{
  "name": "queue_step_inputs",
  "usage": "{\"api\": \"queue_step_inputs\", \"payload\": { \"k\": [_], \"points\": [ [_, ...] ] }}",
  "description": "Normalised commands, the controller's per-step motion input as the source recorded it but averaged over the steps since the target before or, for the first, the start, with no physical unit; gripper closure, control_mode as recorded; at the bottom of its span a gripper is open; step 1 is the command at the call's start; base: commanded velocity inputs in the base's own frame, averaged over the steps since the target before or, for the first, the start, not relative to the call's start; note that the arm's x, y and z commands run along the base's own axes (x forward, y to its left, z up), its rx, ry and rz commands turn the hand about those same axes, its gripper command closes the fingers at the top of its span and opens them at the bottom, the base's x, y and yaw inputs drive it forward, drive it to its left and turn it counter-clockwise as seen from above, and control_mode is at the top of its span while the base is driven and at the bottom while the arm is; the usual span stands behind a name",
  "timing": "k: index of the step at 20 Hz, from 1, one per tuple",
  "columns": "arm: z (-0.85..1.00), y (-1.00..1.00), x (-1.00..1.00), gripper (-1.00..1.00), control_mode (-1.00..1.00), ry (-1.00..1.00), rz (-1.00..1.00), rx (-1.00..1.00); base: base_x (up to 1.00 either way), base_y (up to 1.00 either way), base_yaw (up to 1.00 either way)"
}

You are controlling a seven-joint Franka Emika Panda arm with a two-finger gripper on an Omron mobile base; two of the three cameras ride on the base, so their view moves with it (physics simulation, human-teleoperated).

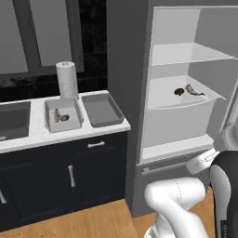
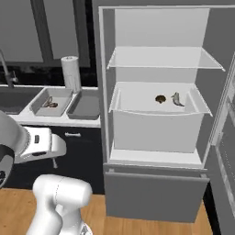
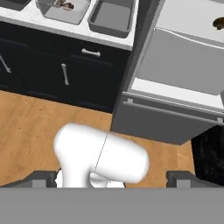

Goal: Place one mushroom and one fish in each tupperware on the nearby counter, to pack two identical lunches.

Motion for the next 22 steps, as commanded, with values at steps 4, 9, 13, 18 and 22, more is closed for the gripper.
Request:
{"api": "queue_step_inputs", "payload": {
  "k": [4,9,13,18,22],
  "points": [
    [0.0,0.0,0.0,-1.0,1.0,0.0,0.0,0.0,-0.23,-1.0,-0.1],
    [0.0,0.0,0.0,-1.0,1.0,0.0,0.0,0.0,-0.01,-0.71,-0.04],
    [0.0,0.0,0.0,-1.0,1.0,0.0,0.0,0.0,0.16,-0.33,0.0],
    [0.0,0.0,0.0,-1.0,1.0,0.0,0.0,0.0,0.58,0.0,0.0],
    [0.0,0.0,0.0,-1.0,1.0,0.0,0.0,0.0,0.84,-0.09,0.0]
  ]
}}
